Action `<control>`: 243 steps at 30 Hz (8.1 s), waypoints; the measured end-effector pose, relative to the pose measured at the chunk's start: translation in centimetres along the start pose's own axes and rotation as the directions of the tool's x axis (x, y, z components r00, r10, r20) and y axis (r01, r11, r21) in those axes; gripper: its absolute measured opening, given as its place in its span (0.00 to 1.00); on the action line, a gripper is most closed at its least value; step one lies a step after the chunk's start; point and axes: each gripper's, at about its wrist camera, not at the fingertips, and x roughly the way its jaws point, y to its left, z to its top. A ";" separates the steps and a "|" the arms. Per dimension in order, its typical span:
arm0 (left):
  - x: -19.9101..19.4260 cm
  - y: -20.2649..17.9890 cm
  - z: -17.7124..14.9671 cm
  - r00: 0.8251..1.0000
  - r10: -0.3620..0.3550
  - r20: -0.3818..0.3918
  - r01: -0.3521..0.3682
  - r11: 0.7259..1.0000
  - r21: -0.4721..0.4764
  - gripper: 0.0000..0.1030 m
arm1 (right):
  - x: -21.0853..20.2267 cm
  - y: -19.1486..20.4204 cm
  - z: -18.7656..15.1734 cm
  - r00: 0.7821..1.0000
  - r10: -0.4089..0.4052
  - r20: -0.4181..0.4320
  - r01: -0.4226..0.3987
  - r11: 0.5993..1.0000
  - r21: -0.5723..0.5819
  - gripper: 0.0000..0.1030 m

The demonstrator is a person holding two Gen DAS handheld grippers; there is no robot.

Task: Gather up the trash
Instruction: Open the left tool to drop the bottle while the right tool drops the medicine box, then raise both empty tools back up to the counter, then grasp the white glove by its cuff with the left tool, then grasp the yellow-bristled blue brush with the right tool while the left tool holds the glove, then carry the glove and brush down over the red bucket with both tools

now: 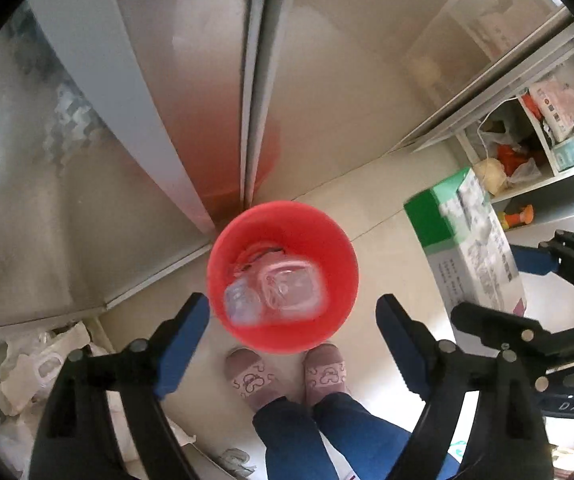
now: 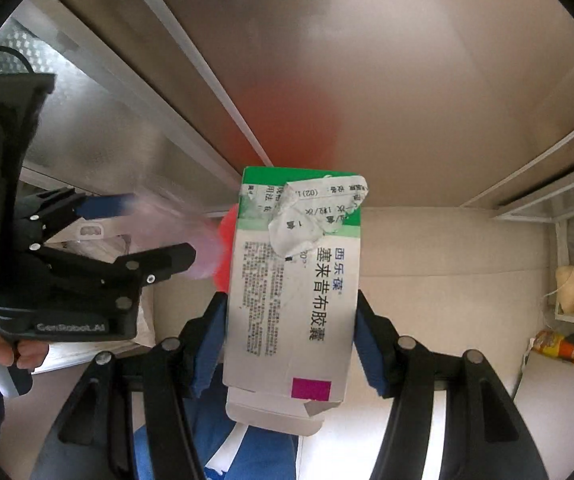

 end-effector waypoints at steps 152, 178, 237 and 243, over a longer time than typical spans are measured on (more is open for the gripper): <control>-43.0 39.8 2.6 0.958 0.285 0.028 -0.199 0.735 -0.648 0.09 | -27.6 35.9 33.2 0.985 0.120 0.123 -0.035 0.840 -0.542 0.99; -44.3 40.7 4.0 0.953 0.287 0.097 -0.144 0.710 -0.689 0.06 | -23.3 39.2 38.3 0.992 0.058 0.110 0.028 0.758 -0.652 0.42; -43.3 0.8 0.4 0.951 0.221 0.214 -0.175 0.960 -0.217 0.03 | -37.2 11.6 7.3 0.943 0.148 0.297 -0.045 0.944 -0.327 0.32; -38.0 -3.0 1.3 0.985 0.132 0.114 -0.123 0.989 -0.085 0.03 | -35.6 7.7 4.6 0.959 0.100 0.266 -0.051 0.981 -0.186 0.32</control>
